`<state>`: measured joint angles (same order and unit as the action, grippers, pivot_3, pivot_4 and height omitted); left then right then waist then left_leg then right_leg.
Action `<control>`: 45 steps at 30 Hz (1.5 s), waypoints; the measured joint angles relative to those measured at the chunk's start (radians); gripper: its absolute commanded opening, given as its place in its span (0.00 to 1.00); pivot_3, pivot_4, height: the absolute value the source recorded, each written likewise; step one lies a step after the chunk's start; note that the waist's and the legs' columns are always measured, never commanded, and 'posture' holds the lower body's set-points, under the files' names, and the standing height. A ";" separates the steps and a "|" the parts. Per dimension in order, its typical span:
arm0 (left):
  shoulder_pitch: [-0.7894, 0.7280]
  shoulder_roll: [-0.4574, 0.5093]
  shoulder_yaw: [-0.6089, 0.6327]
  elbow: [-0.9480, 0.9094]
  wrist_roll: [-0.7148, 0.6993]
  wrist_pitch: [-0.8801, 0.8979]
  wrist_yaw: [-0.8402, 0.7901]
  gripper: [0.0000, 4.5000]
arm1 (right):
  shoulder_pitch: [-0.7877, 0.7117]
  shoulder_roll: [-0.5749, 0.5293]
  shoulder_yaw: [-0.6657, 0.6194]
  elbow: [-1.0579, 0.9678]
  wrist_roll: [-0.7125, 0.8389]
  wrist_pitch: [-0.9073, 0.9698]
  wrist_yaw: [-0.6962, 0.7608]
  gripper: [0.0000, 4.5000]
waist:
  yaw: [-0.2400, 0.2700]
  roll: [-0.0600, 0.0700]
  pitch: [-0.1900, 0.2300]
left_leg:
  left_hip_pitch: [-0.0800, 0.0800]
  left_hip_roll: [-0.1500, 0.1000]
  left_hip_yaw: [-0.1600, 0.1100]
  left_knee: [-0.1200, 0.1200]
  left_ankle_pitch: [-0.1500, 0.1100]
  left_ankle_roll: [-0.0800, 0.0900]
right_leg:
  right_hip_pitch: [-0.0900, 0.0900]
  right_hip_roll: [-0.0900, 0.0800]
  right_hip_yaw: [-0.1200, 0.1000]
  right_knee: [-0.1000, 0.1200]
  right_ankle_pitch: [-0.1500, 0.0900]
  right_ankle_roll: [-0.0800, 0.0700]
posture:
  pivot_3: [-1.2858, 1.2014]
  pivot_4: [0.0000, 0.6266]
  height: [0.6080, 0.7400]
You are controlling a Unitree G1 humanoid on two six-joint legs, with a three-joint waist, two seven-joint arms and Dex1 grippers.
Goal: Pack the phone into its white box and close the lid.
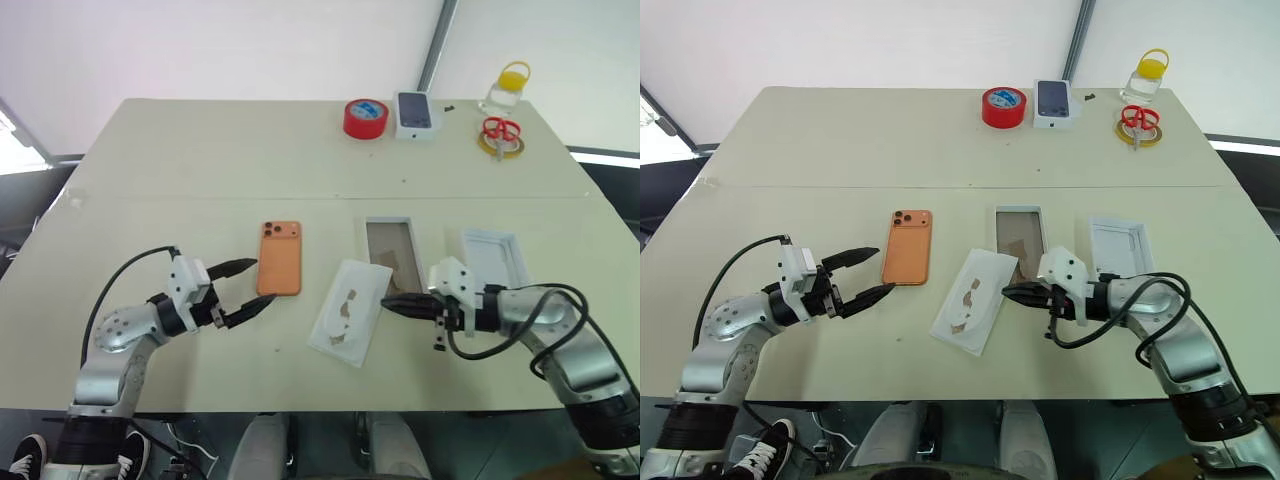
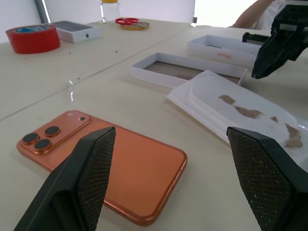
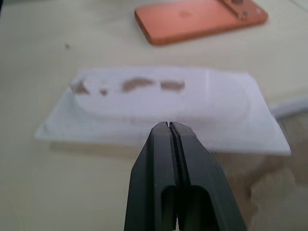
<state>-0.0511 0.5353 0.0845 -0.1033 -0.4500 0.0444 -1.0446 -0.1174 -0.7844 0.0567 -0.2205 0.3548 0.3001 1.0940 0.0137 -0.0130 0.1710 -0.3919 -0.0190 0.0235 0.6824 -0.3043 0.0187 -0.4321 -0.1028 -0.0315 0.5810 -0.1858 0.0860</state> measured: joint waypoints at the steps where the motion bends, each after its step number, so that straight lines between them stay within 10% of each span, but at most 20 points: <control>1: -0.002 0.004 -0.008 0.000 0.001 0.006 -0.008 0.87 | 0.012 -0.013 -0.001 0.004 -0.001 -0.012 0.011 0.01 | 0.000 0.000 0.000 | 0.000 0.000 0.000 0.000 0.000 0.000 | 0.000 0.000 0.000 0.000 0.000 0.000 | 0.52 0.24 1.00; 19: -0.215 -0.091 -0.270 0.260 0.265 -0.130 -0.005 0.87 | -0.012 0.067 0.059 0.125 -0.142 -0.139 -0.020 0.01 | 0.001 0.000 0.000 | 0.002 0.001 -0.001 0.002 0.000 0.000 | 0.002 0.001 0.000 0.002 0.000 0.000 | 0.52 0.24 1.00; 45: -0.218 -0.100 -0.267 0.213 0.255 -0.040 0.047 0.87 | -0.206 0.198 0.126 -0.055 -0.018 0.079 -0.078 0.01 | -0.003 0.000 0.000 | 0.001 0.000 -0.001 0.002 0.000 0.000 | 0.001 0.001 -0.001 0.003 0.000 0.000 | 0.52 0.24 1.00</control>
<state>-0.2695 0.4355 -0.1827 0.1099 -0.1954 0.0042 -0.9980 -0.3236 -0.5864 0.1828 -0.2753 0.3370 0.3795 1.0163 0.0111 -0.0130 0.1708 -0.3904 -0.0188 0.0223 0.6840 -0.3040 0.0190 -0.4308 -0.1021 -0.0320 0.5836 -0.1853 0.0861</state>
